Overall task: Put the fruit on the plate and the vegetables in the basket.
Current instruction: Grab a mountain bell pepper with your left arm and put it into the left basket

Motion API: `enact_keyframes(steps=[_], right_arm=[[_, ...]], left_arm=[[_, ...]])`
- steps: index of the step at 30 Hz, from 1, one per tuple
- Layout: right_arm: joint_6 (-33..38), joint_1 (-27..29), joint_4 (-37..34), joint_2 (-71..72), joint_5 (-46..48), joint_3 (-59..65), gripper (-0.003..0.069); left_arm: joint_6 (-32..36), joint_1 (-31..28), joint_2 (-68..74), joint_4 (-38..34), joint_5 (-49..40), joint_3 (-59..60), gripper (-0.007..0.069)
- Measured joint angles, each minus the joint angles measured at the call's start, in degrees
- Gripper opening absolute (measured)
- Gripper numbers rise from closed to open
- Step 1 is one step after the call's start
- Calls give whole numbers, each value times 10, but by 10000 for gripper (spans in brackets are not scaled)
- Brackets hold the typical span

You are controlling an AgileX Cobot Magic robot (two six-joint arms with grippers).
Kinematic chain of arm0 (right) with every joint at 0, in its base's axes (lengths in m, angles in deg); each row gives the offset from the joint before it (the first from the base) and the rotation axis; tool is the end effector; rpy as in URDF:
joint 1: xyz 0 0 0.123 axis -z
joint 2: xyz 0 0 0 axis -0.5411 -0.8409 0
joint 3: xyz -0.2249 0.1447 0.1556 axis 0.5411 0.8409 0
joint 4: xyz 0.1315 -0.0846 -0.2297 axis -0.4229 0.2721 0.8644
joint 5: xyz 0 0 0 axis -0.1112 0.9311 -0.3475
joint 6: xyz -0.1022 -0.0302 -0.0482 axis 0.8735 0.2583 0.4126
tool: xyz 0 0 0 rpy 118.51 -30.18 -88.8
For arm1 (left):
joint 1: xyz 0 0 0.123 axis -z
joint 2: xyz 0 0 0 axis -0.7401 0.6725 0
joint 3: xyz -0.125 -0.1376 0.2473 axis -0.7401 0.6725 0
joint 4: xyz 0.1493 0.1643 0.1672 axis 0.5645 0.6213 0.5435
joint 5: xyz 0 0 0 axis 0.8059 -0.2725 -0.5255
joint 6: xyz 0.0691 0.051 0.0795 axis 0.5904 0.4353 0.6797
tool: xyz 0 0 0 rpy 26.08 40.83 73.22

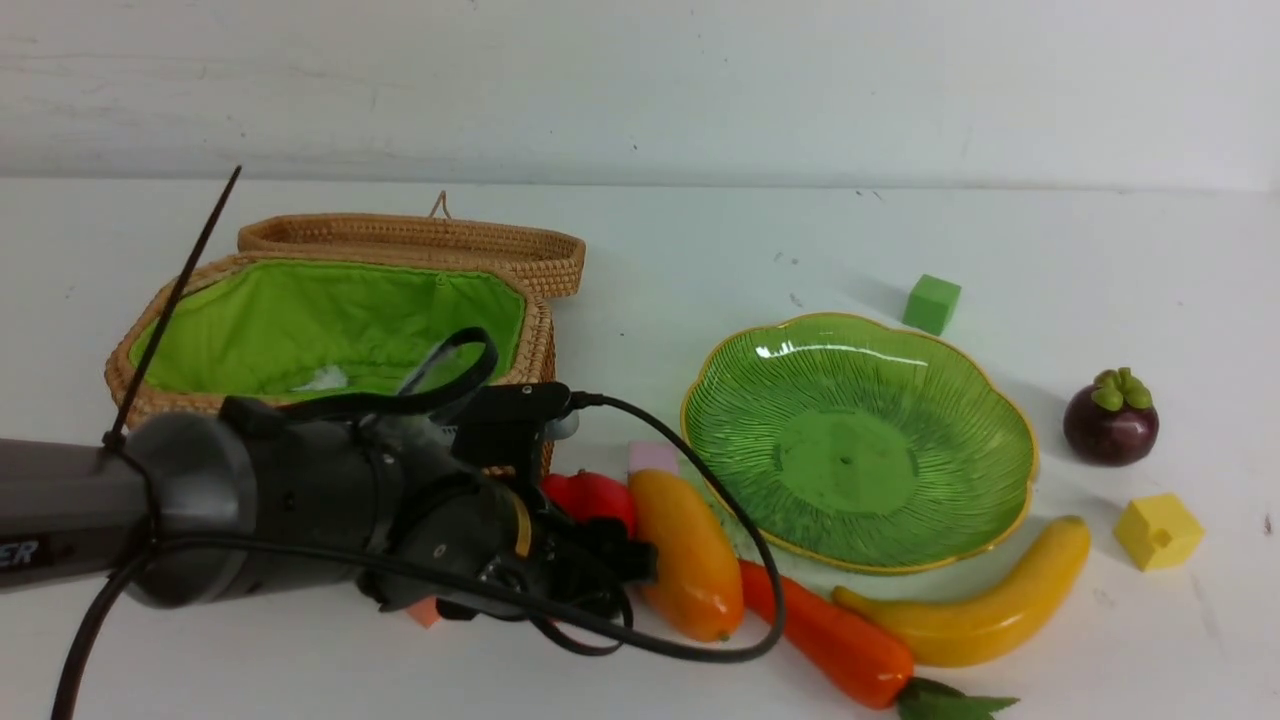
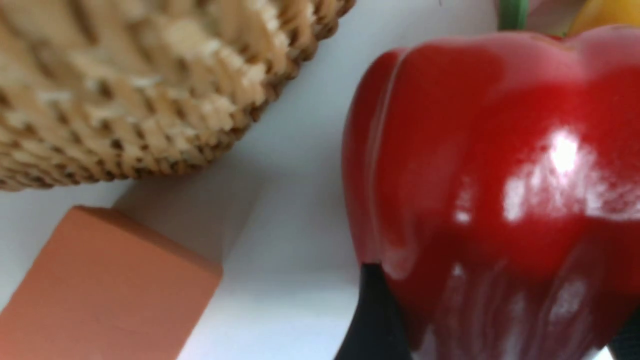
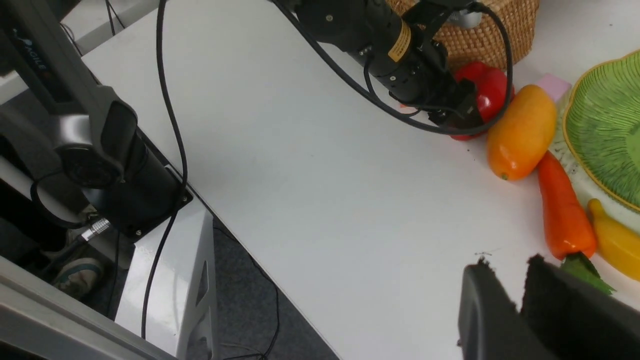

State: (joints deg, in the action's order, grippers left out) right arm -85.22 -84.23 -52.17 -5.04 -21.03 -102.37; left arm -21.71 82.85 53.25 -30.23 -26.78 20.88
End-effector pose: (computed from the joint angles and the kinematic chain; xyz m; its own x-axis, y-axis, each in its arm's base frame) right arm 0.0236 0.0548 0.4316 -0.4318 -0.2716 -0.8601 -0.7870 0.5793 0.2122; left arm 0.3101 -0.2131 0.1568 -0.8613 -0.0456 -0.5060 0.1174 0.9511 -0.2855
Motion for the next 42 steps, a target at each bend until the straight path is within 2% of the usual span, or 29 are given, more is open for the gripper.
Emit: enact_keyframes(steps=[9, 17, 26, 27, 29, 34, 38, 41, 42], right_arm=[[0, 0, -7, 0, 0, 0, 129], [2, 0, -8, 0, -4, 0, 129], [18, 0, -8, 0, -17, 0, 129], [18, 0, -8, 0, -18, 0, 129], [18, 0, -8, 0, -18, 0, 129], [19, 0, -7, 0, -32, 0, 131], [19, 0, 10, 0, -72, 0, 131], [19, 0, 31, 0, -129, 0, 131], [19, 0, 31, 0, -129, 0, 131]], left_arm=[[0, 1, -6, 2, -35, -3, 520], [22, 1, -49, -9, -123, -2, 518], [183, 1, -89, -145, -200, -2, 518], [226, 1, -99, -185, -220, -1, 518], [251, 1, -110, -214, -229, 0, 518], [375, 1, -198, -308, -253, 2, 518], [420, 1, -267, -272, -233, 0, 518], [423, 1, -309, -129, -198, -17, 518], [423, 1, -309, -129, -198, -17, 518]])
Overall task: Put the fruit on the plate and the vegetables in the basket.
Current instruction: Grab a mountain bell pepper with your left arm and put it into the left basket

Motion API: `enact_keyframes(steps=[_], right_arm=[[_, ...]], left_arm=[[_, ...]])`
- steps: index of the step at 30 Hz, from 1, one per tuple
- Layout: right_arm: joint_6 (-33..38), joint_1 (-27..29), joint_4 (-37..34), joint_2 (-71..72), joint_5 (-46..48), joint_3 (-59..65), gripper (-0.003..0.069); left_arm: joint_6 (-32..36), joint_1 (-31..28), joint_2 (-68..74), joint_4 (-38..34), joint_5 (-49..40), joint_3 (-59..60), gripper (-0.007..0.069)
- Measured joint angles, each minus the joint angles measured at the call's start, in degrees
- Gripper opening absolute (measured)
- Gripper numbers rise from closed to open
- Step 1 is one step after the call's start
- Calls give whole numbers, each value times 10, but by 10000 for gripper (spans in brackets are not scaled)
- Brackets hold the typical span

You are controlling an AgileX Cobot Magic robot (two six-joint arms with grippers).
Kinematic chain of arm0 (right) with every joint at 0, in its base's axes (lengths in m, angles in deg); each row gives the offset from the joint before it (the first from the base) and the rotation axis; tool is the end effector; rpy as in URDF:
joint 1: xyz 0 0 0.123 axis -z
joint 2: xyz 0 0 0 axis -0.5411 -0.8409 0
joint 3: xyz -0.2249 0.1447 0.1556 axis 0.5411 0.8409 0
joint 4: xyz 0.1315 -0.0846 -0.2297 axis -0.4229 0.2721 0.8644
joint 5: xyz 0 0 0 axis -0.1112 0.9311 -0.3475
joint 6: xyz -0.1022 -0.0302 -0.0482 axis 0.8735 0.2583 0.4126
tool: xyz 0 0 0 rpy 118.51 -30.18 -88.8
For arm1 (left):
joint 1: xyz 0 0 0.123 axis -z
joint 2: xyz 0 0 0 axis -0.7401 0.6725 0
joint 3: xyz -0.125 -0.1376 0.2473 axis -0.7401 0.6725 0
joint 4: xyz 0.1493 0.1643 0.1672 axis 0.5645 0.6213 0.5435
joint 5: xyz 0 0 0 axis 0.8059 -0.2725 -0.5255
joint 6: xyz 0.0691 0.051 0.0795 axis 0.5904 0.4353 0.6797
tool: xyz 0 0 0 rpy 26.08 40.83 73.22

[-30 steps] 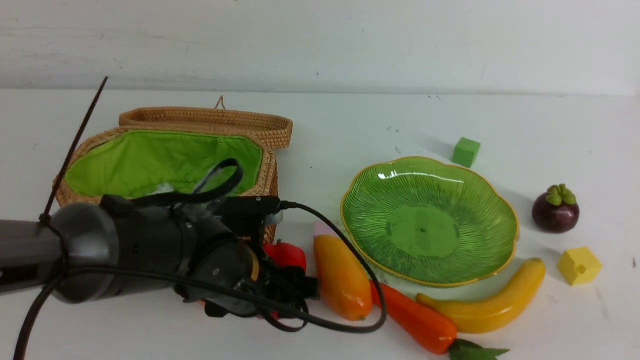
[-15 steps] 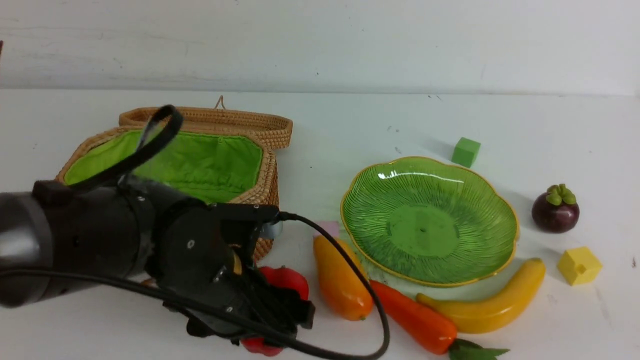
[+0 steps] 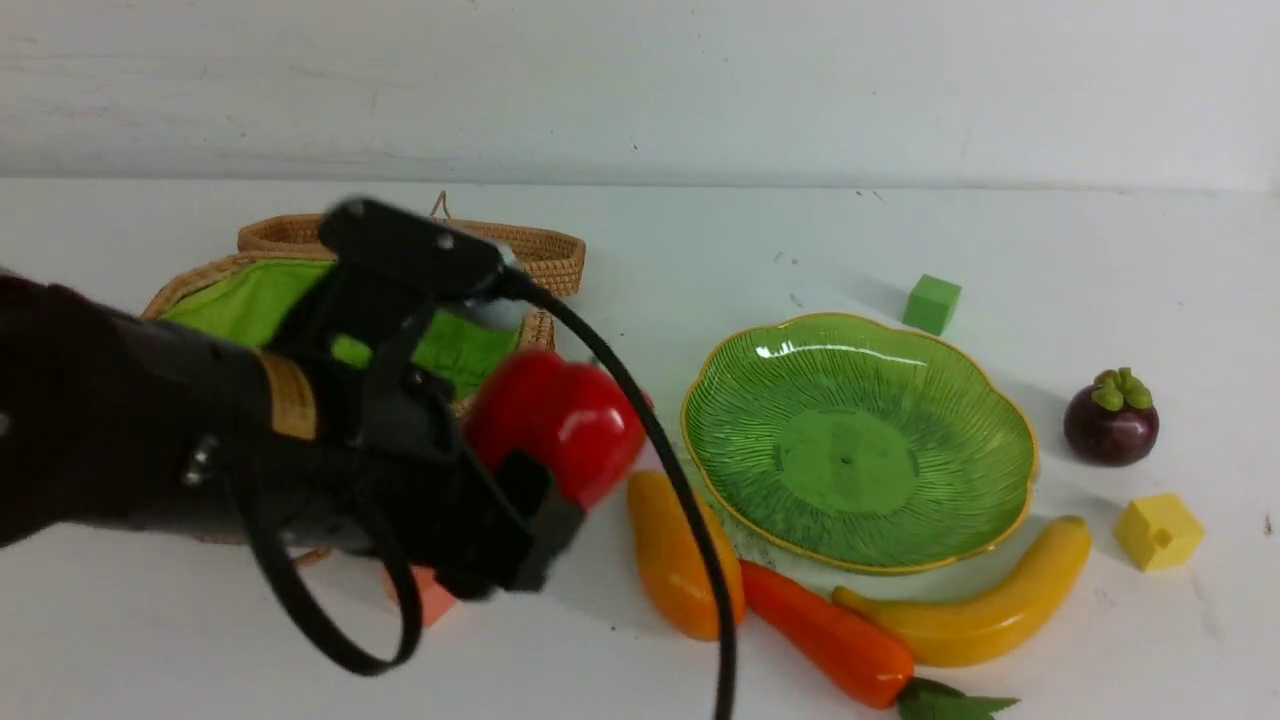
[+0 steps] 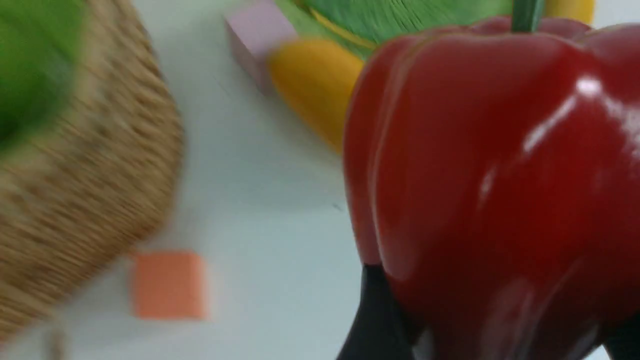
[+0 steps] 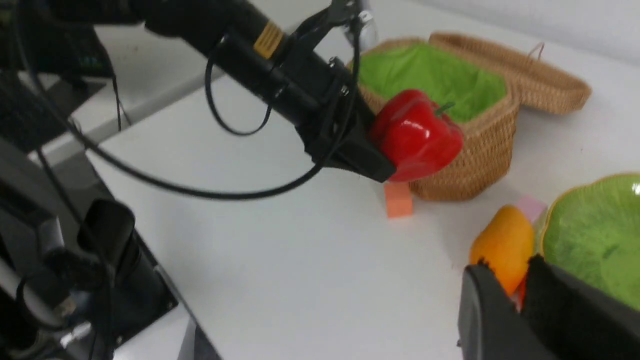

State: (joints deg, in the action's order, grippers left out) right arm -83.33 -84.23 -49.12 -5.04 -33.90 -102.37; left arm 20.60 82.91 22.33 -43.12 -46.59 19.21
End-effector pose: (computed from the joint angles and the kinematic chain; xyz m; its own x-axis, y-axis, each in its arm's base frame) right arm 0.0353 0.0584 0.4553 -0.2717 -0.1273 -0.9539 -0.7961 0.5868 0.1484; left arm 0.2311 -0.1688 0.3223 -0.5641 0.3581 -0.7440 0.5830 0.8108 -0.0518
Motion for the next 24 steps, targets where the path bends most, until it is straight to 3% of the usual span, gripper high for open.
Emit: enact_keyframes(steps=[1, 4, 8, 15, 22, 24], right_arm=[[0, 0, 8, 0, -29, 0, 132], [0, 0, 15, 0, -62, 0, 132], [0, 0, 17, 0, -73, 0, 134], [0, 0, 15, 0, -66, 0, 138], [-1, 0, 5, 0, -60, 0, 139], [-1, 0, 4, 0, -60, 0, 139]], left_arm=[[-18, -8, -4, 77, 9, -12, 518], [-62, -41, 7, 194, 15, -32, 518], [-85, -114, 50, 282, 27, -53, 518], [-89, -199, 141, 308, 48, -72, 518], [-89, -211, 163, 321, 42, -73, 518], [-89, -211, 159, 321, 43, -73, 551]])
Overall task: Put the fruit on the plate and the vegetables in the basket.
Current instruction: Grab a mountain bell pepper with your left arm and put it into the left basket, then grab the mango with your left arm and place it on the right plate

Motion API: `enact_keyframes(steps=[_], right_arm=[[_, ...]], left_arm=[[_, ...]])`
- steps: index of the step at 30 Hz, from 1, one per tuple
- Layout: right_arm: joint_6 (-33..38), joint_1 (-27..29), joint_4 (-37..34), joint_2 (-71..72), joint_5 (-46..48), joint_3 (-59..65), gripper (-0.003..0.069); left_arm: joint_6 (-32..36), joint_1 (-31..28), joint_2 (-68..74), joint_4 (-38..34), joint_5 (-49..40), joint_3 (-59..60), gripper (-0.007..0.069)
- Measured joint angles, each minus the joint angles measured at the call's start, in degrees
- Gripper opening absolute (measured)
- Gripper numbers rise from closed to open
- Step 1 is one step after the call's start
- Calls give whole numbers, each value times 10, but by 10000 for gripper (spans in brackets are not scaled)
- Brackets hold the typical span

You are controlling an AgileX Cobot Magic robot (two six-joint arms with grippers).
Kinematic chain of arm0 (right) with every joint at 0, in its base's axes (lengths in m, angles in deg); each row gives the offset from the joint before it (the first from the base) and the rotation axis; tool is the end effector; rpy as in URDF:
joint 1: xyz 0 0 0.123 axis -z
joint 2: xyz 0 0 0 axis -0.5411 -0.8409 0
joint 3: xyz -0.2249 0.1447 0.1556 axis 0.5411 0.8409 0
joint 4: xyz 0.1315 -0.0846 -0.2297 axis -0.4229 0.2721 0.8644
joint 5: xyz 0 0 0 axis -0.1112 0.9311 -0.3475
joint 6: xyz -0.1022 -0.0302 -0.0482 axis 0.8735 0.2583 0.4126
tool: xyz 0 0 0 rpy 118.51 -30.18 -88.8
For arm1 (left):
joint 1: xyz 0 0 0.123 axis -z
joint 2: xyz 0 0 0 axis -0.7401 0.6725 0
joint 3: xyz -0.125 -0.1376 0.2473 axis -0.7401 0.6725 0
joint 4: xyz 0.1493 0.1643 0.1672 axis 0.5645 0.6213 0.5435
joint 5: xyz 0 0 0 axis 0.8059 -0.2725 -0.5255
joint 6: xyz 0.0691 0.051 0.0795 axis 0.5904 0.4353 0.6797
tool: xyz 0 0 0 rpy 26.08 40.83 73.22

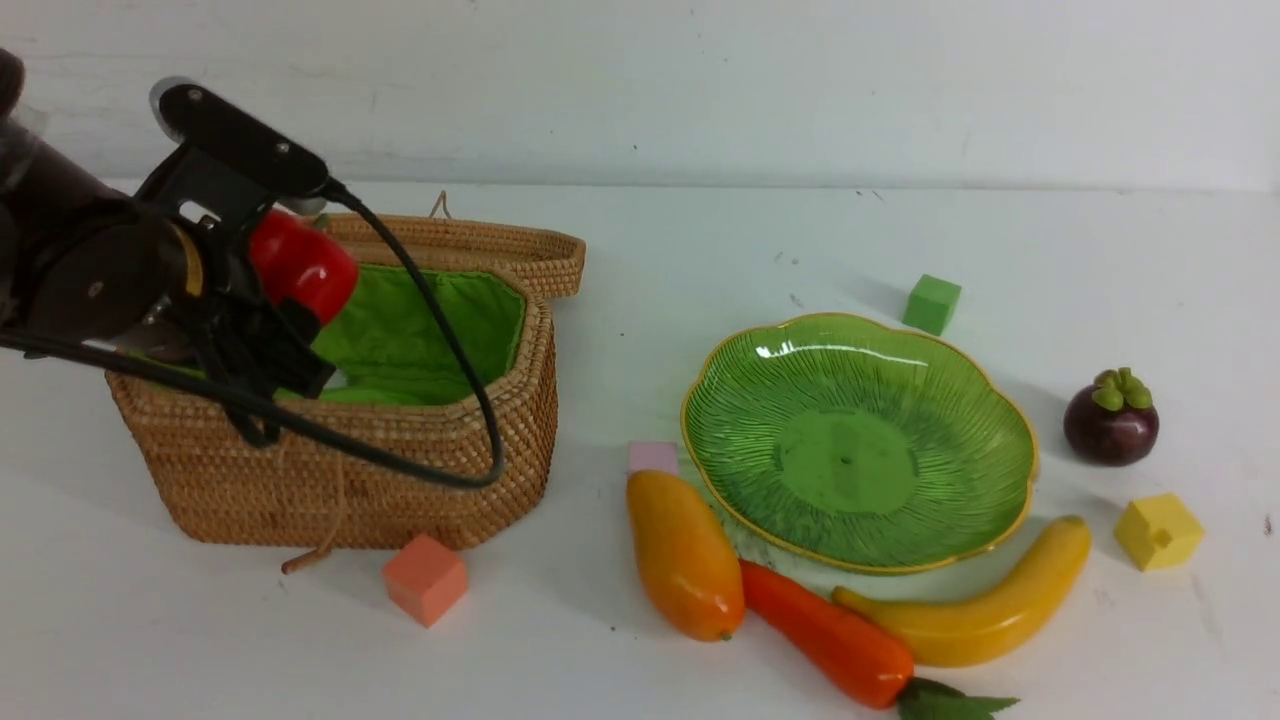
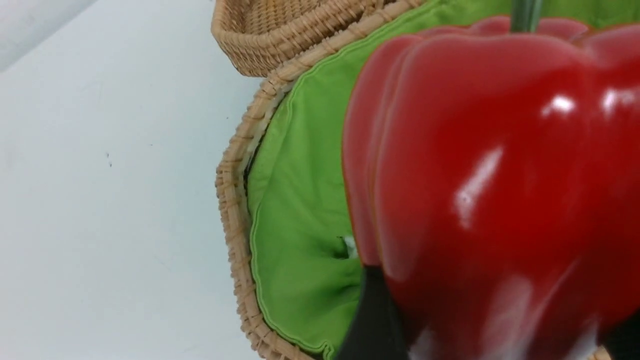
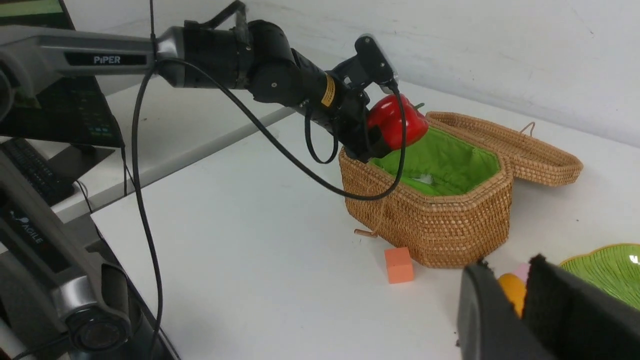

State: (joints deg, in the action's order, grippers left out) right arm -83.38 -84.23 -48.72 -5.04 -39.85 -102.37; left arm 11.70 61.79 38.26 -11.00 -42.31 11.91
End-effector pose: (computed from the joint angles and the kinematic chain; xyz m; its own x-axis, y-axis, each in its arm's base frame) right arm 0.0380 0.0597 0.4671 -0.2113 -0.0457 -0.9764 -0.7984 0.5843 0.1454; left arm 0.3562 -0.0619 0.2906 -0.6115 0.4571 -0.6459 0.2754 0.8882 0.3678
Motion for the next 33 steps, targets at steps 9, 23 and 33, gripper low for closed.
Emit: enact_keyframes(steps=[9, 23, 33], right_arm=[[0, 0, 0, 0, 6, 0, 139], [0, 0, 0, 0, 24, 0, 143], [-12, 0, -15, 0, 48, 0, 146]], left_arm=[[-2, 0, -25, -8, -3, 0, 664], [-47, 100, -77, -191, -59, -1, 278], [-64, 239, -79, -304, -132, -1, -13]])
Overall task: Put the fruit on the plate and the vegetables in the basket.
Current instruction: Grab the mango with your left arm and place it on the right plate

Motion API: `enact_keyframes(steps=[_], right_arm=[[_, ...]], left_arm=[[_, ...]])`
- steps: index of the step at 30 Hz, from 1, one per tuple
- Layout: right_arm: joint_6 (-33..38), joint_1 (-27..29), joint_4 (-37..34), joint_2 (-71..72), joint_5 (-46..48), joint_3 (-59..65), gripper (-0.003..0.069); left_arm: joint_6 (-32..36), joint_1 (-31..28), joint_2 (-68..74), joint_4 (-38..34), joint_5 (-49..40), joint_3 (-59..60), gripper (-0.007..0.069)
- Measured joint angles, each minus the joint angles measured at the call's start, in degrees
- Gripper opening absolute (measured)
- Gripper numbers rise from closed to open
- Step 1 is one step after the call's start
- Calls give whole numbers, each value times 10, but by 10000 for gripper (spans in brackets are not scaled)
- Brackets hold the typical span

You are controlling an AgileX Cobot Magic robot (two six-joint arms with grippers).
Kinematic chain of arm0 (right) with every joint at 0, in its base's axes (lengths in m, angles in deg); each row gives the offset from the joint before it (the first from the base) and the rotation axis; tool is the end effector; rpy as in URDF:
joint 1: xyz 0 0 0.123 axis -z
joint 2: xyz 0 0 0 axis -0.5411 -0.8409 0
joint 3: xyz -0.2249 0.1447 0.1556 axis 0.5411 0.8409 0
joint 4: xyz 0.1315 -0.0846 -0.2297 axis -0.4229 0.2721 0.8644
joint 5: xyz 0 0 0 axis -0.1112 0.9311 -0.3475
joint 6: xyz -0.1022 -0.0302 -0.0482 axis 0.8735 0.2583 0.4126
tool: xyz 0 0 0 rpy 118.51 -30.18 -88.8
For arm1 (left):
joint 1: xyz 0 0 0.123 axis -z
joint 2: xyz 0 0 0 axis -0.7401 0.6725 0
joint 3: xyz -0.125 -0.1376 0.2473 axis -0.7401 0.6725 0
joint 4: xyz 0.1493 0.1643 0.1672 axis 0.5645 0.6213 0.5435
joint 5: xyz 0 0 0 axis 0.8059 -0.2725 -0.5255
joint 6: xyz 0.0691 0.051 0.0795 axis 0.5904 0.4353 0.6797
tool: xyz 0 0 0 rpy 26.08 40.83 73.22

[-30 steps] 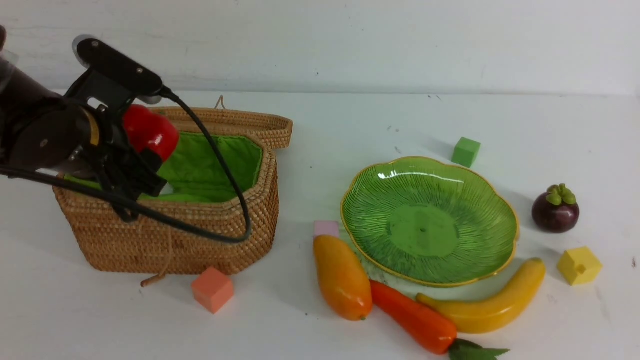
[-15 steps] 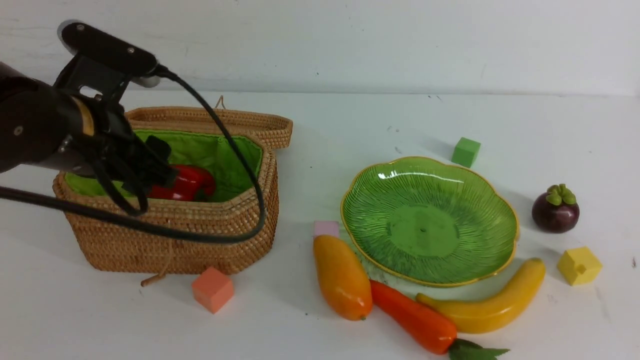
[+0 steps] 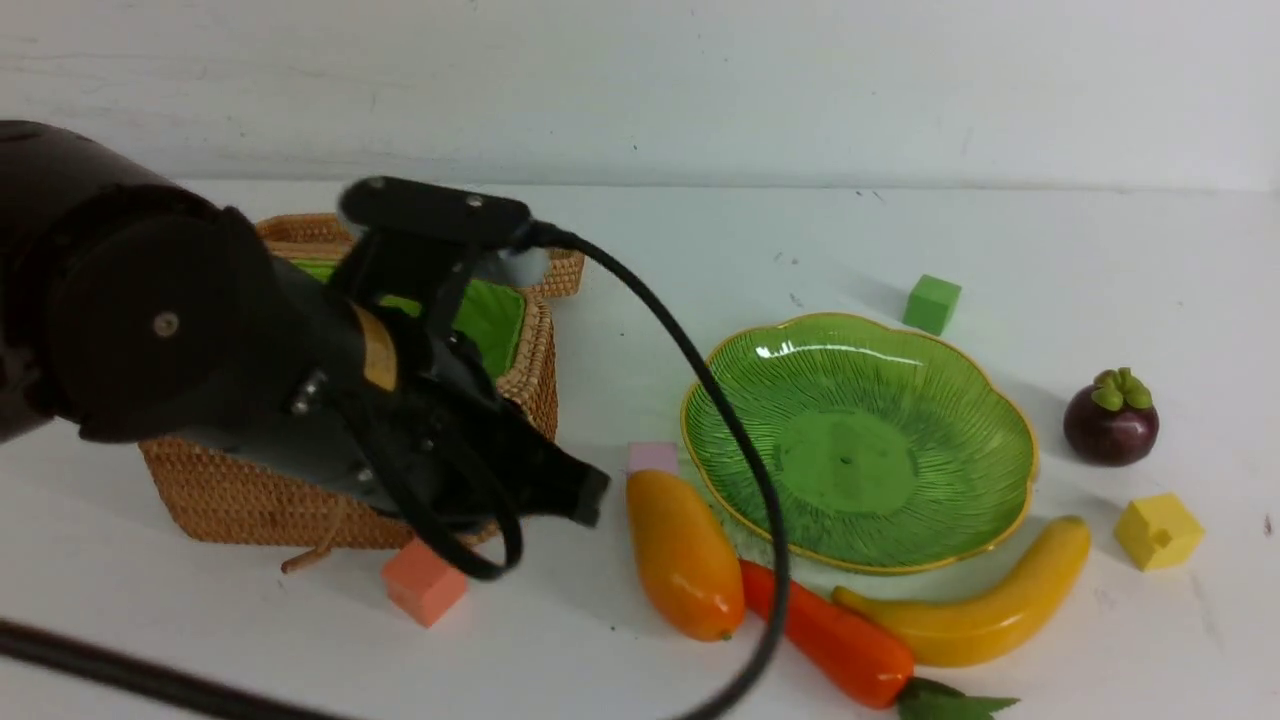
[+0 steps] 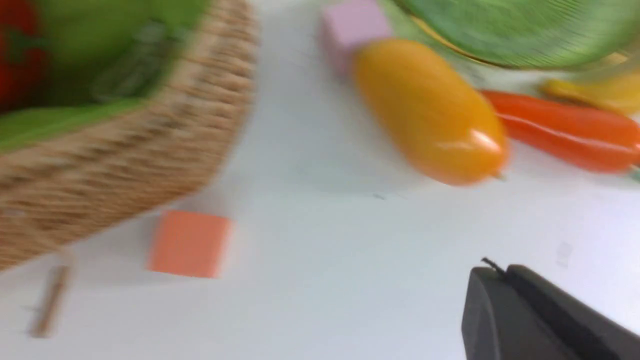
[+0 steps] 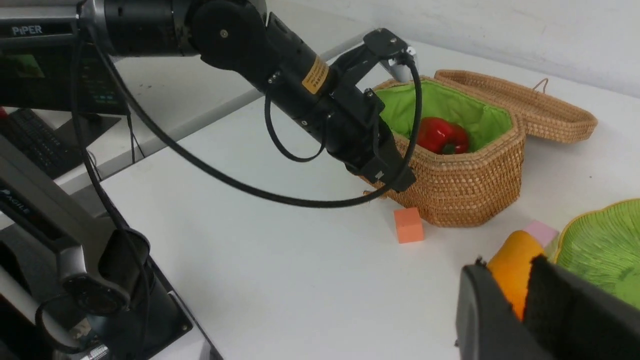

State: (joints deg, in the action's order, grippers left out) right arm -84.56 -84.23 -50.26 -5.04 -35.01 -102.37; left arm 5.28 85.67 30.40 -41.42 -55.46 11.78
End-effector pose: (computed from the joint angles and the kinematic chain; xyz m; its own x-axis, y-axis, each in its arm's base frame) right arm 0.0343 0.0598 0.4577 -0.2888 -0.0933 -0.9528 -0.7959 0.5765 0.1848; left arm 0.2458 -0.1963 0.3138 -0.7620 0.2554 -0.5951 0.4423 0.8765 -0.1902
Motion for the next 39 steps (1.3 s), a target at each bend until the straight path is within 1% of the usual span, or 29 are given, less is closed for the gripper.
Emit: enact_keyframes(steps=[4, 5, 9, 13, 15, 16, 17, 18, 19, 20, 21, 22, 24, 25, 27, 28, 29, 30, 33, 37, 39], right_arm=[[-5, 0, 0, 0, 13, 0, 146], [-5, 0, 0, 0, 13, 0, 146], [-5, 0, 0, 0, 16, 0, 146], [-5, 0, 0, 0, 18, 0, 146], [-5, 0, 0, 0, 18, 0, 146], [-4, 0, 0, 0, 18, 0, 146], [-4, 0, 0, 0, 18, 0, 146], [-4, 0, 0, 0, 18, 0, 146], [-4, 0, 0, 0, 18, 0, 146], [-4, 0, 0, 0, 19, 0, 147], [-3, 0, 0, 0, 20, 0, 147], [-3, 0, 0, 0, 23, 0, 147], [-3, 0, 0, 0, 38, 0, 149], [-3, 0, 0, 0, 42, 0, 149], [-3, 0, 0, 0, 59, 0, 149], [-3, 0, 0, 0, 60, 0, 149], [-2, 0, 0, 0, 68, 0, 149], [0, 0, 0, 0, 73, 0, 149], [10, 0, 0, 0, 81, 0, 149], [19, 0, 0, 0, 82, 0, 150], [21, 0, 0, 0, 82, 0, 150]], left_arm=[[-22, 55, 5, -30, -15, -1, -13], [-27, 58, 6, -31, -16, -1, -13], [-81, 111, 33, -33, -27, -4, -13], [-130, 126, 78, -34, -67, -38, -13], [-138, 126, 93, -27, -81, -55, -12], [-143, 126, 115, -12, -95, -82, 3], [-143, 126, 118, -11, -96, -85, 8], [-147, 126, 137, 3, -102, -108, 48], [-147, 126, 139, 5, -102, -111, 55], [-149, 126, 157, 17, -104, -131, 118], [-149, 126, 161, 19, -104, -135, 136], [-150, 123, 170, 21, -104, -143, 176], [-160, 107, 201, 19, -101, -162, 334], [-166, 102, 208, 18, -100, -163, 369], [-202, 80, 231, 15, -92, -164, 489], [-206, 78, 233, 15, -91, -164, 500], [-232, 66, 248, 14, -82, -164, 566], [-249, 57, 256, 15, -71, -164, 612], [-267, 51, 272, 18, -43, -164, 661], [-272, 51, 285, 23, 8, -164, 659], [-278, 51, 291, 33, 18, -164, 648]])
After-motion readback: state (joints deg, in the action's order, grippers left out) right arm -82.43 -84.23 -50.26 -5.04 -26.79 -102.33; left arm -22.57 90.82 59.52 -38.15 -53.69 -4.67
